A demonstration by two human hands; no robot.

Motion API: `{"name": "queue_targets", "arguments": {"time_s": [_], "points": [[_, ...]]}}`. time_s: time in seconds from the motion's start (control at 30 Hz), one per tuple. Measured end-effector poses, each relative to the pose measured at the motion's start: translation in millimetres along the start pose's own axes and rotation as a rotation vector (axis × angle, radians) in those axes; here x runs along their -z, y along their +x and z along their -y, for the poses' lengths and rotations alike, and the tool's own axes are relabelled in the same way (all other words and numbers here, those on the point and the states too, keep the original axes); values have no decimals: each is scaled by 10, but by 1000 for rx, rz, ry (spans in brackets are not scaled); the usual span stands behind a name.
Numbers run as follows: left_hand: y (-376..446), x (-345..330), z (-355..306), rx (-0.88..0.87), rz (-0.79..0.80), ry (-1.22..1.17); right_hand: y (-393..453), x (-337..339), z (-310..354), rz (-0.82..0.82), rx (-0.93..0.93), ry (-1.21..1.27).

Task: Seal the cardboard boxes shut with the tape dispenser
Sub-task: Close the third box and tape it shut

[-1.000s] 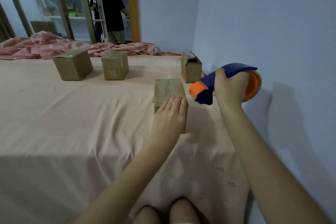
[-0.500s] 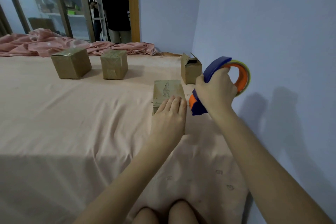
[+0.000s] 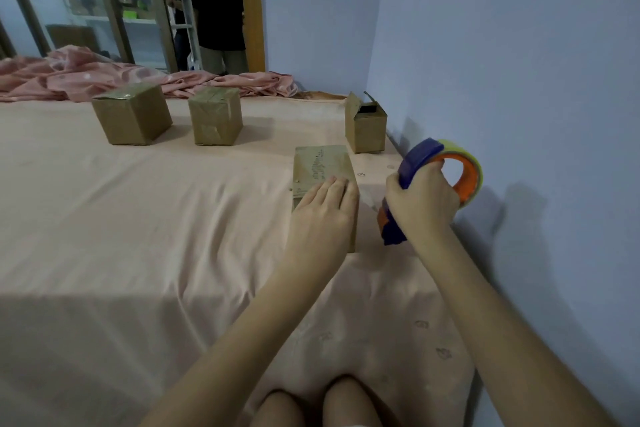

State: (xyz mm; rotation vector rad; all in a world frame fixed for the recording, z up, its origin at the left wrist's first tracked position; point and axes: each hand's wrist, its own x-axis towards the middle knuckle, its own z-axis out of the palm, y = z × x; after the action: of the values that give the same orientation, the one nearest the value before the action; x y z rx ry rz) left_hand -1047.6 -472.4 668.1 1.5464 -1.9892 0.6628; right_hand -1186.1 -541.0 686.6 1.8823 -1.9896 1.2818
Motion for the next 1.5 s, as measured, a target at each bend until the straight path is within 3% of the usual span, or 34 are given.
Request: {"name": "queue_targets", "arguments": {"time_s": [0.17, 0.33, 0.53, 0.63, 0.73, 0.93, 1.1, 1.27, 1.5], "points": [[57, -21, -30, 29, -110, -55, 206, 159, -71, -103, 120, 136], [113, 23, -83, 52, -128, -52, 232, 201, -143, -197, 321, -11], [106, 23, -96, 88, -135, -37, 181, 15, -338, -22, 384, 34], [137, 26, -94, 75, -172, -8, 149, -109, -477, 11, 411, 266], [154, 42, -100, 53, -171, 13, 71, -271, -636, 122, 306, 489], [114, 85, -59, 40, -144, -23, -72, -448, -933, 221, 390, 396], [101, 75, -65, 27, -54, 28, -102, -395, -1046, 307, 254, 459], [172, 73, -4, 31, -11, -32, -186, -325, -1102, 414, 302, 445], [168, 44, 136, -30, -5, -14, -413, -250, -1232, 380, 86, 508]]}}
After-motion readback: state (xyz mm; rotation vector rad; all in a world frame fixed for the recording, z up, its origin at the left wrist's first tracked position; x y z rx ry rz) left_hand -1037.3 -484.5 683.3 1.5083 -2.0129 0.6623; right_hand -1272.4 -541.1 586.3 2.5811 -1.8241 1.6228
